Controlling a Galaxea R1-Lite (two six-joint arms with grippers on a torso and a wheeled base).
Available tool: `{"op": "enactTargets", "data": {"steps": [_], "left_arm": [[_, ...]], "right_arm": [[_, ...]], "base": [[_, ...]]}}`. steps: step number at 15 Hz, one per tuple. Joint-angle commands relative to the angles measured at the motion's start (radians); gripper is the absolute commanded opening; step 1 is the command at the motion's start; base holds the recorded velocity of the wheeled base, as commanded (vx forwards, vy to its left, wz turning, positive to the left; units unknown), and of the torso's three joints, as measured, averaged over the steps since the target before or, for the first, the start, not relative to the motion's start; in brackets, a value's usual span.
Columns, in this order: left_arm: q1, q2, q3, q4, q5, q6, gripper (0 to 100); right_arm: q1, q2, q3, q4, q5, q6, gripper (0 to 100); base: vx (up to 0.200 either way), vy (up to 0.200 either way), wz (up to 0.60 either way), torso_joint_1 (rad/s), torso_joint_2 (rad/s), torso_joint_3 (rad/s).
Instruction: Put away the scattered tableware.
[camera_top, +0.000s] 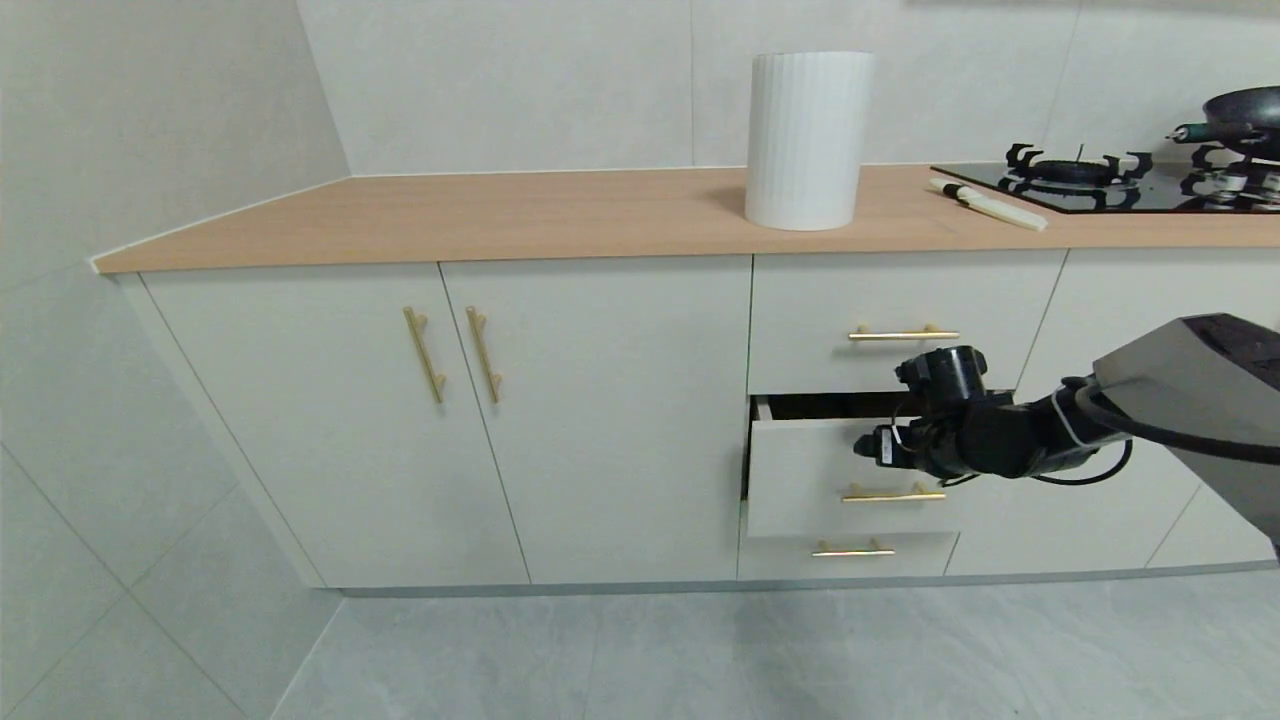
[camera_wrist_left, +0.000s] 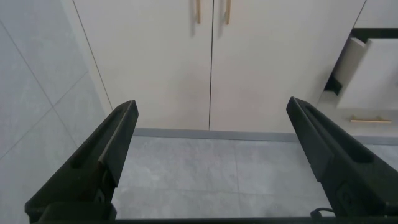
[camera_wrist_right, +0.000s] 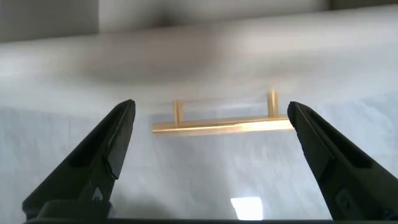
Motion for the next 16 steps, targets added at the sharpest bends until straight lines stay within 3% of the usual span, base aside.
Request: {"op": "enactTargets", "data": {"steps": [1,8,16], "left_arm": [[0.0,0.0,0.0,0.0,0.0,0.0,100],[0.0,0.0,0.0,-0.001,0.0,0.0,100],[0.0,0.0,0.0,0.0,0.0,0.0,100]], "right_arm": [[0.001,0.063,0.003,-0.054,0.0,-0.001,100],[-0.033,0.163,-0.009,-0.326,-0.038,0.003,100],[-0.054,0.252,-0.158,-0.338,-0.103,0.065,100]], "base": [[0.0,0.0,0.0,0.0,0.0,0.0],[0.0,0.0,0.0,0.0,0.0,0.0],[0.0,0.0,0.0,0.0,0.0,0.0]]}}
